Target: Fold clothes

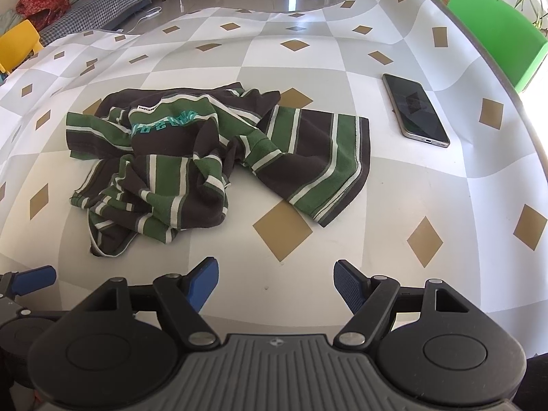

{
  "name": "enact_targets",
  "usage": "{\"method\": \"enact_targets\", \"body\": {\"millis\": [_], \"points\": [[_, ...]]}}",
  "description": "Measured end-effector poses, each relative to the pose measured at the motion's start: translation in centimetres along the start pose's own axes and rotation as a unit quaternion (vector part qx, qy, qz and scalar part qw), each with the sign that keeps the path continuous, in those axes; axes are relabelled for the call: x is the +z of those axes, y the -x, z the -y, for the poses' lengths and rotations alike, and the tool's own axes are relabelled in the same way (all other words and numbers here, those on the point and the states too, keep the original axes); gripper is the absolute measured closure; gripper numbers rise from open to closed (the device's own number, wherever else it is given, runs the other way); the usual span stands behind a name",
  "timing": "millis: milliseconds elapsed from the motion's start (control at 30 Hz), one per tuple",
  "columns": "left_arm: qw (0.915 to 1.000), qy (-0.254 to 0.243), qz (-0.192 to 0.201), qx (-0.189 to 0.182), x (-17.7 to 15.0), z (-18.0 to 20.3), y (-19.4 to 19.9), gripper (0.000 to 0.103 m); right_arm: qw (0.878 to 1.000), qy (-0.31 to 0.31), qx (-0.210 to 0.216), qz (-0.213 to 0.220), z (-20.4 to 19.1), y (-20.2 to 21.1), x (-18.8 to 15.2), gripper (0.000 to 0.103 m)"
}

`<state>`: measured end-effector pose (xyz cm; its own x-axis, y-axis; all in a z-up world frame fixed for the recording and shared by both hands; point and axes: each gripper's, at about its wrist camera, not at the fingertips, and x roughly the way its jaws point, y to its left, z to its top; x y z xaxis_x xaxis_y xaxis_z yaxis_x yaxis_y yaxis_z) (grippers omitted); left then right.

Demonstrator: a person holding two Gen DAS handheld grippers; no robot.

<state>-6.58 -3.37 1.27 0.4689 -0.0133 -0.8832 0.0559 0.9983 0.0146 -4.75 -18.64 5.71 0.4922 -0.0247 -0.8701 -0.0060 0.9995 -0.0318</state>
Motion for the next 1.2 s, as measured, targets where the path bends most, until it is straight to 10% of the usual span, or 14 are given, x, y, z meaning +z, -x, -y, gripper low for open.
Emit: {"method": "enact_targets", "body": {"millis": [1200], "points": [[0.9999,0.008,-0.009,0.001,-0.16,-0.47,-0.51,0.000,1.000,0.021,-0.004,-0.006,-0.93,-0.41,-0.10,0.030]]}}
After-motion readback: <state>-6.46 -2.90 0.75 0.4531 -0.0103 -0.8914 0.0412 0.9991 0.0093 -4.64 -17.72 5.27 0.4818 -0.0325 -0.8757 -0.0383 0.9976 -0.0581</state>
